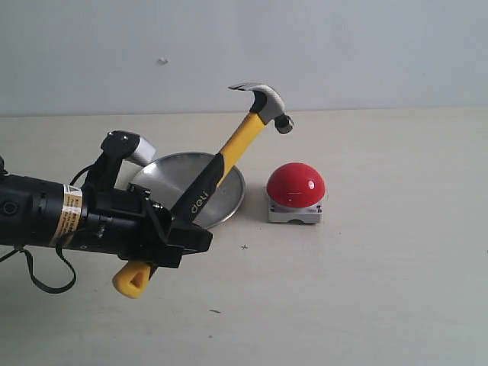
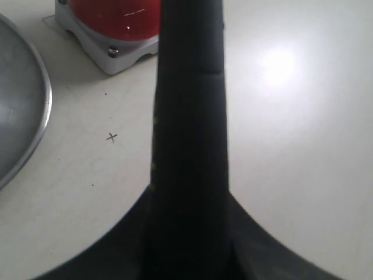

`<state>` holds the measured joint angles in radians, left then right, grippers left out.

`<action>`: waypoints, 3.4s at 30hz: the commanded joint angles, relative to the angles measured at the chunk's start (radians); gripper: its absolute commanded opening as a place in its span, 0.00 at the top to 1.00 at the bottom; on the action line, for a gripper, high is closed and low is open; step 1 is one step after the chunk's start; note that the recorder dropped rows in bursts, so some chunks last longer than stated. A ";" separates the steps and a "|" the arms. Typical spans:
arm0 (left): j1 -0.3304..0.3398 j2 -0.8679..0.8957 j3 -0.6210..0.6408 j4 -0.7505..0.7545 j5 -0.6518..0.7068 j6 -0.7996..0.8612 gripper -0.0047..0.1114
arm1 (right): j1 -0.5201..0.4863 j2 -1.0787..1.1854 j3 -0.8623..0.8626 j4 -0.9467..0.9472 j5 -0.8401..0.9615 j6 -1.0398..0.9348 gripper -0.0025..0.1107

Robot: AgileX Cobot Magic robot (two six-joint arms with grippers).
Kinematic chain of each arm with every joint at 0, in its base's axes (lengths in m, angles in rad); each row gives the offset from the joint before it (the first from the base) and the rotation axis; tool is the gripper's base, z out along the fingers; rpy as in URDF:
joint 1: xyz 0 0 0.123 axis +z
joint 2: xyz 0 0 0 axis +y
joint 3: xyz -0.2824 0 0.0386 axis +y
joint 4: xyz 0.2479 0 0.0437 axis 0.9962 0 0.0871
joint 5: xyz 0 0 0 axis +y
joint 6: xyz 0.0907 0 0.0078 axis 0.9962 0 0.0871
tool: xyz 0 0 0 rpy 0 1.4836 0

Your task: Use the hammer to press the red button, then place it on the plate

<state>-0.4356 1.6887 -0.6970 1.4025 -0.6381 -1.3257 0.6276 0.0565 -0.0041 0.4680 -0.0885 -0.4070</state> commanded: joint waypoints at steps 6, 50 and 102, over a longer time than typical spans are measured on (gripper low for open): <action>-0.002 -0.039 -0.060 -0.005 -0.036 -0.076 0.96 | 0.000 -0.054 0.004 -0.015 0.110 -0.011 0.98; -0.531 -0.157 -0.304 -0.818 1.364 0.715 0.96 | 0.000 -0.054 0.004 -0.006 0.110 -0.011 0.98; -0.501 -0.001 -0.375 -1.262 1.027 0.932 0.96 | 0.000 -0.054 0.004 -0.006 0.110 -0.011 0.98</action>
<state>-0.9378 1.7020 -1.0572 0.1599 0.4447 -0.4277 0.6276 0.0070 -0.0041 0.4595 0.0220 -0.4111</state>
